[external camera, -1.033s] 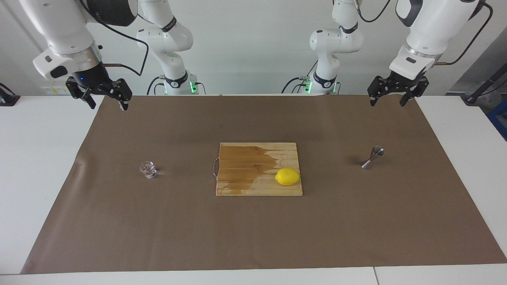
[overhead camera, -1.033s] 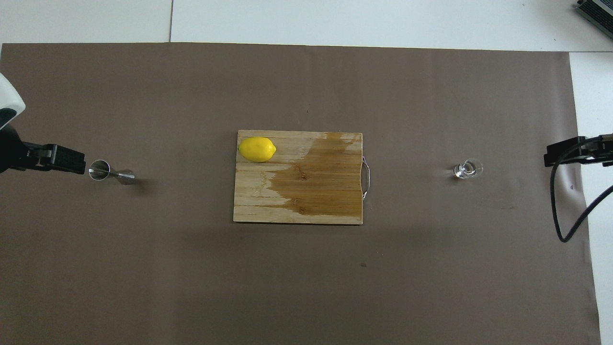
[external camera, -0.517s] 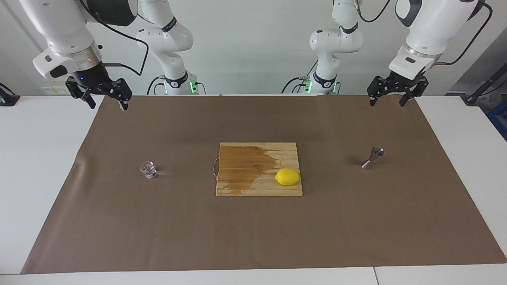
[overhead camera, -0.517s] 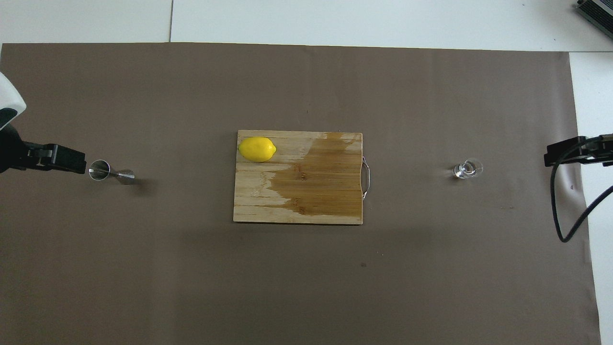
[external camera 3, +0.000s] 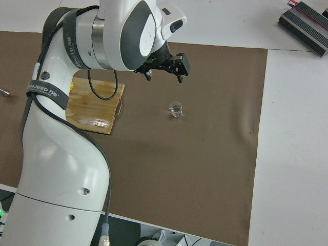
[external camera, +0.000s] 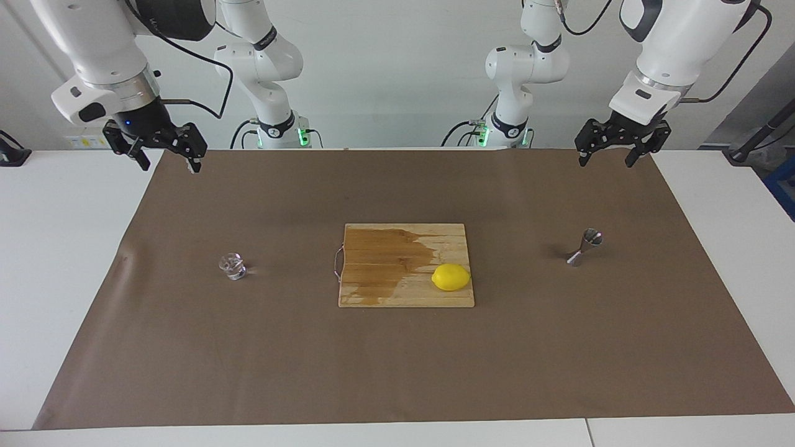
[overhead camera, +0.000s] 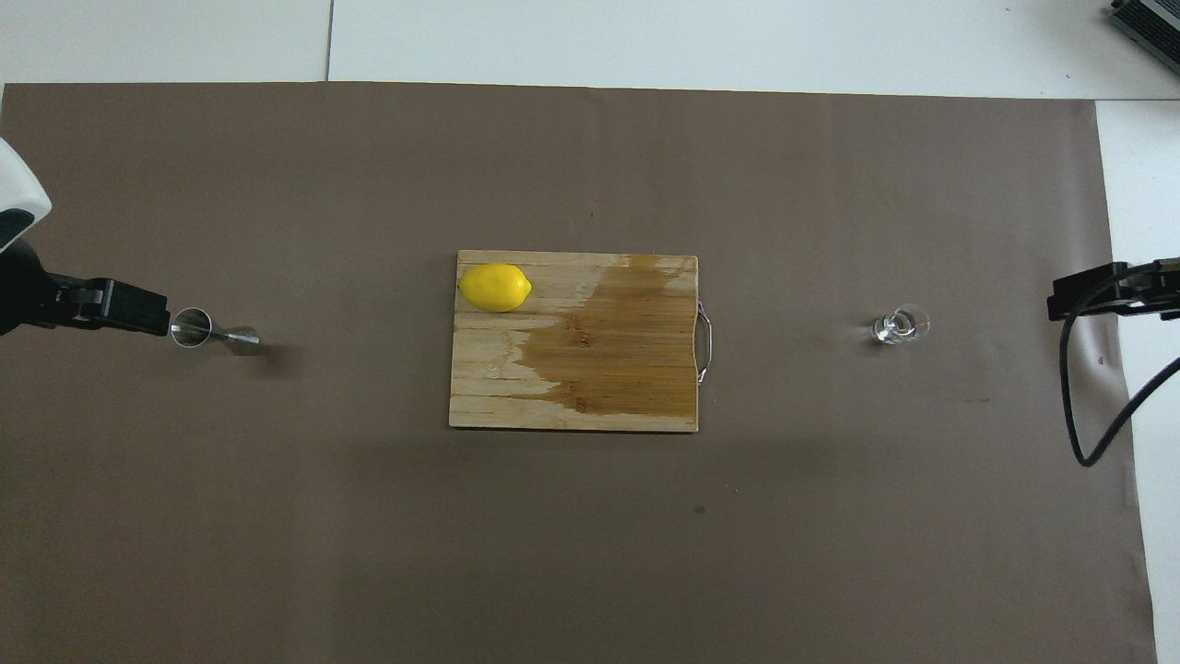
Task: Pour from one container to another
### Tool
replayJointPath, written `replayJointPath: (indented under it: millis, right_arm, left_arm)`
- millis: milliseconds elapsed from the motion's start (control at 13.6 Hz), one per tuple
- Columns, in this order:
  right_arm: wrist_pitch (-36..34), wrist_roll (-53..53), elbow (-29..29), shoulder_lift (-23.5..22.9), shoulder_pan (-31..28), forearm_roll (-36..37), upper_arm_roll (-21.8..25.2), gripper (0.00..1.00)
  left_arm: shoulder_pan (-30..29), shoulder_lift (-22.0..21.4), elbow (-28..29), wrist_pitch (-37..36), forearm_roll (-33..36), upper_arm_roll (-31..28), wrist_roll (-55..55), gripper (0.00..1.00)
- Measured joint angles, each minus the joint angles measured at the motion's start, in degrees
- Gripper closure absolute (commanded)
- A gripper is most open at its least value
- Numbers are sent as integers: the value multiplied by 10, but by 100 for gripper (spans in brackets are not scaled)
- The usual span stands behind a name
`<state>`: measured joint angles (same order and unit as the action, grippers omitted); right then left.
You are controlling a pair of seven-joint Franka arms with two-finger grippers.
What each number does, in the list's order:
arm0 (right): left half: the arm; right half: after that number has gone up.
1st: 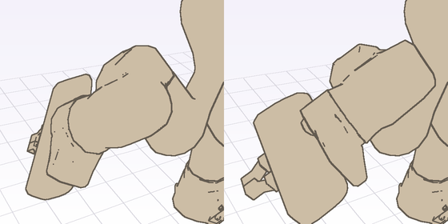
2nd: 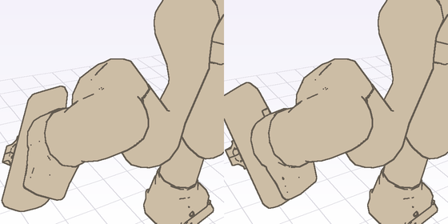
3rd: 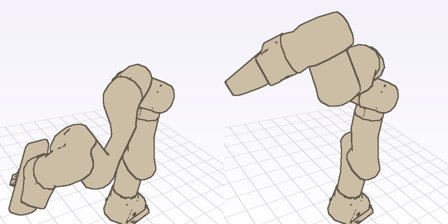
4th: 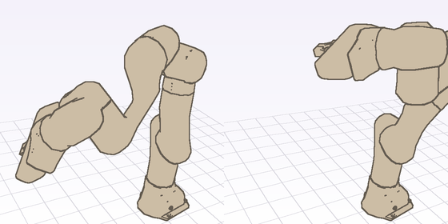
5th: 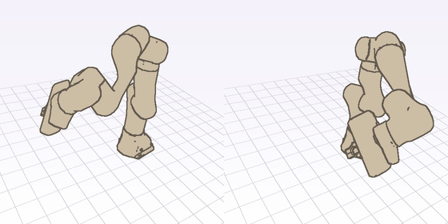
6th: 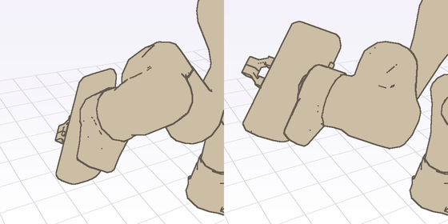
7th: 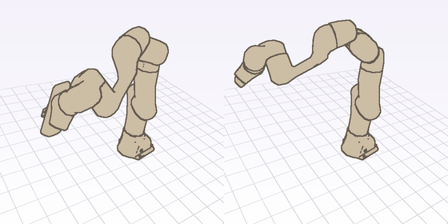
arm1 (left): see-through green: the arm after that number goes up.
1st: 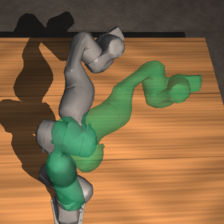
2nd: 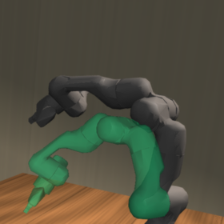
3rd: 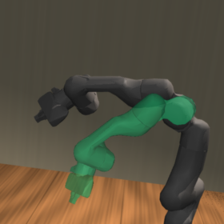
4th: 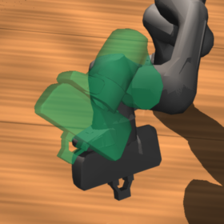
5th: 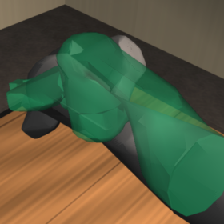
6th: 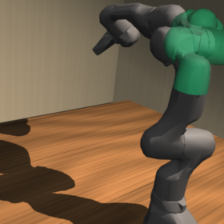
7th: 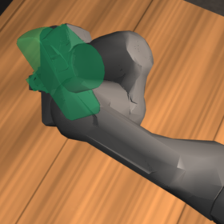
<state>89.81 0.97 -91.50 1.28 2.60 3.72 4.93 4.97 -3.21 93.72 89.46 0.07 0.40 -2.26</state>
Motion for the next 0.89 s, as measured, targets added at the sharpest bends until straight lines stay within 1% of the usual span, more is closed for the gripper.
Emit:
replayJointPath:
  millis: [148, 221, 590, 738, 886]
  right_arm:
    - [0, 0, 0, 0, 0, 0, 0, 0]
    - [0, 0, 0, 0, 0, 0, 0, 0]
    - [0, 0, 0, 0, 0, 0, 0, 0]
    - [0, 0, 0, 0, 1, 0, -1, 0]
    - [0, 0, 0, 0, 1, 0, -1, 0]
  left_arm:
    - [-6, 0, 5, -4, -33, -7, -1, 0]
    - [-21, 0, 10, -10, -62, -9, -1, 0]
    - [-133, 5, 25, -105, -156, -15, -10, 0]
    - [-186, 30, 27, -148, -196, -16, -9, 0]
    - [-230, 69, 27, -178, -242, -17, 20, 0]
